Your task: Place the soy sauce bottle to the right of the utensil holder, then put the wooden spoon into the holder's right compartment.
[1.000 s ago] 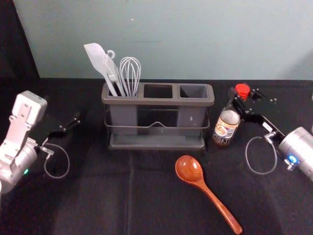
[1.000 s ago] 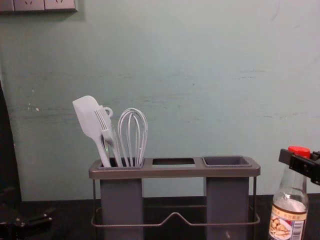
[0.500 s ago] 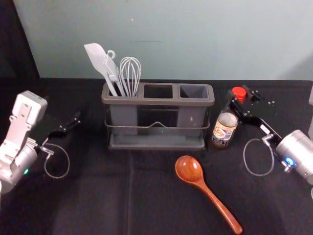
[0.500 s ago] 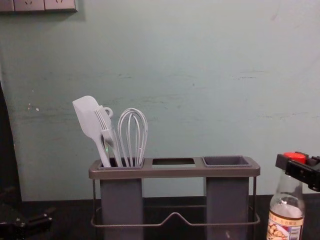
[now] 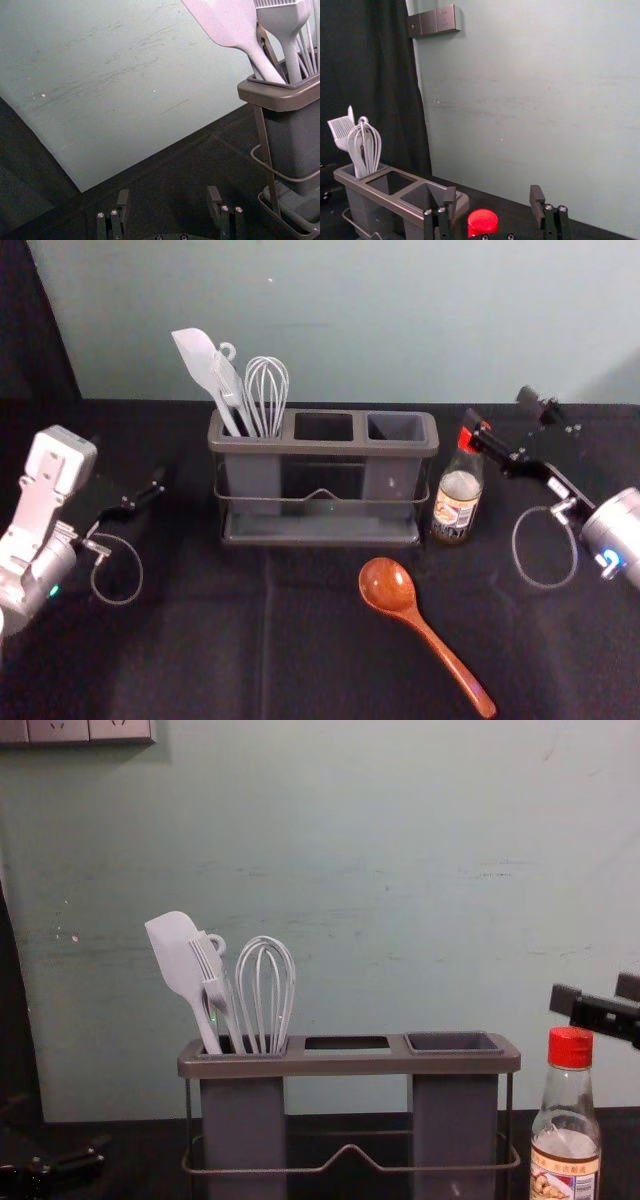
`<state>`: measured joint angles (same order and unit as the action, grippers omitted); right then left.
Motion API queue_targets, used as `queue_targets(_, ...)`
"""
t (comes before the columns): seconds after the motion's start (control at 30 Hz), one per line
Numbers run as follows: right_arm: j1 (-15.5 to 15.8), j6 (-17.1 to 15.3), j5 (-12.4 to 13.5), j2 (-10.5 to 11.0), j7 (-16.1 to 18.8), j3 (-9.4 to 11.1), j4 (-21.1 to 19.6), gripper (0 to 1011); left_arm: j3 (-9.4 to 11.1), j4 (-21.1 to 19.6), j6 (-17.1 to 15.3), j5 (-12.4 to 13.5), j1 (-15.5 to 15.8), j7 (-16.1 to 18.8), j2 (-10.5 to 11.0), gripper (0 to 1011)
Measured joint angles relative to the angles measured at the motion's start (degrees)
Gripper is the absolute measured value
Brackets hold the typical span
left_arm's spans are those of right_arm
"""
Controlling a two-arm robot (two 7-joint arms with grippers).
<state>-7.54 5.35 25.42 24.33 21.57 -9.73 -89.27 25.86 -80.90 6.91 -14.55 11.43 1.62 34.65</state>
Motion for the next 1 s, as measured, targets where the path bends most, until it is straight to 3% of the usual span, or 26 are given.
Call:
queue_targets(0.1, 2.0, -2.1, -1.6, 1.0, -2.1, 0.4, -4.9, 991, 0.0, 0.0, 0.0, 0.0, 0.0, 0.0, 0.0, 1000)
queue_targets(0.3, 6.9, -6.9, -5.3, 2.2, -5.3, 0.2, -14.1, 1004, 0.0, 0.0, 0.0, 0.0, 0.0, 0.0, 0.0, 1000)
queue_targets(0.5, 10.4, -15.6, -8.1, 1.6, -7.9, -2.5, -19.5, 1004, 0.0, 0.0, 0.0, 0.0, 0.0, 0.0, 0.0, 1000)
queue_targets(0.77, 11.9, -23.8, -11.5, -0.5, -8.9, -7.9, -19.8, 1004, 0.0, 0.0, 0.0, 0.0, 0.0, 0.0, 0.0, 1000)
queue_targets(1.0, 11.5, -25.1, -13.3, -1.8, -8.4, -10.0, -17.1, 1004, 0.0, 0.0, 0.0, 0.0, 0.0, 0.0, 0.0, 1000)
